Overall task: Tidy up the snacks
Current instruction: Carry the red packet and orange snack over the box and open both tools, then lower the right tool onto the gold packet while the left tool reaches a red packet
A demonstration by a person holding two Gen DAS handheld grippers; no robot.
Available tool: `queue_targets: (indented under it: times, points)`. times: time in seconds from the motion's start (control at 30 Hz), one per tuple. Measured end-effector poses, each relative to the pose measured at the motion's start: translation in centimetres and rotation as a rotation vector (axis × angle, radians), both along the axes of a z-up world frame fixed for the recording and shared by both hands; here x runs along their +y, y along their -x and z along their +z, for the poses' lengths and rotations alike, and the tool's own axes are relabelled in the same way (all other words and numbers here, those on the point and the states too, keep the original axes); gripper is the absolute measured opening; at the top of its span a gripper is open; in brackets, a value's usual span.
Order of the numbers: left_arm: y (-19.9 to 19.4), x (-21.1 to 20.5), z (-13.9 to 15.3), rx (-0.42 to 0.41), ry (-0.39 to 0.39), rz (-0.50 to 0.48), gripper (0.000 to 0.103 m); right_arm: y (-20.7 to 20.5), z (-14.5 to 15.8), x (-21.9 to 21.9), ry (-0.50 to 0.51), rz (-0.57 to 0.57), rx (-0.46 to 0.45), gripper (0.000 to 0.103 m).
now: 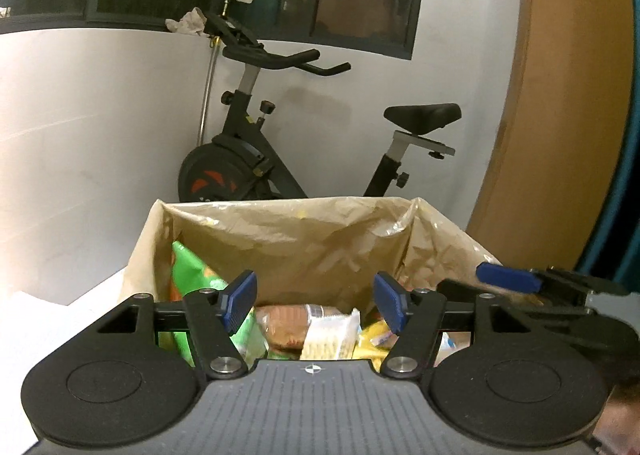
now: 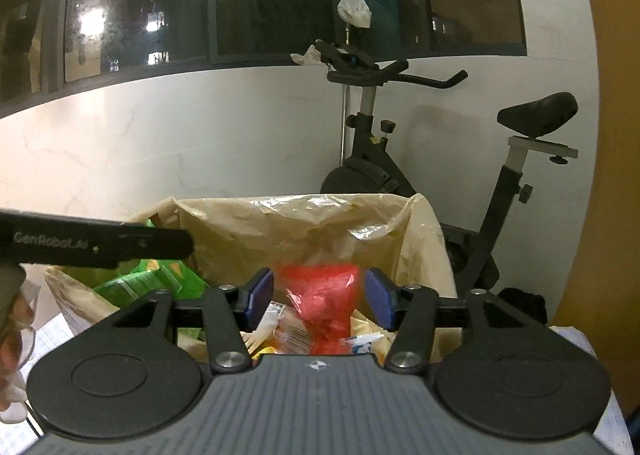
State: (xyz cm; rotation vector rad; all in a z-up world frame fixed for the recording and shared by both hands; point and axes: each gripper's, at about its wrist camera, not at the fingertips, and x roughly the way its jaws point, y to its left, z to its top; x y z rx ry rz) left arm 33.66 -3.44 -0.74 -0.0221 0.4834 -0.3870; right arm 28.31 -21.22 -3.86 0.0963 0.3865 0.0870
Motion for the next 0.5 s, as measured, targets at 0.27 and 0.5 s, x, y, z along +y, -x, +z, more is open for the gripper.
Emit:
queue_targets:
  times: [0.27,0.5]
  points:
    - [4.1,2.4,0.4,-0.032,0.0,0.0,0.066,4.3,1.0,-0.8,-0.038,-0.012,-0.057,0.061]
    - [7.9,4.6,-1.1,-0.014,0.051,0.009,0.065,8.6,0.3,-1.0,-0.052,-0.03,-0.088,0.061]
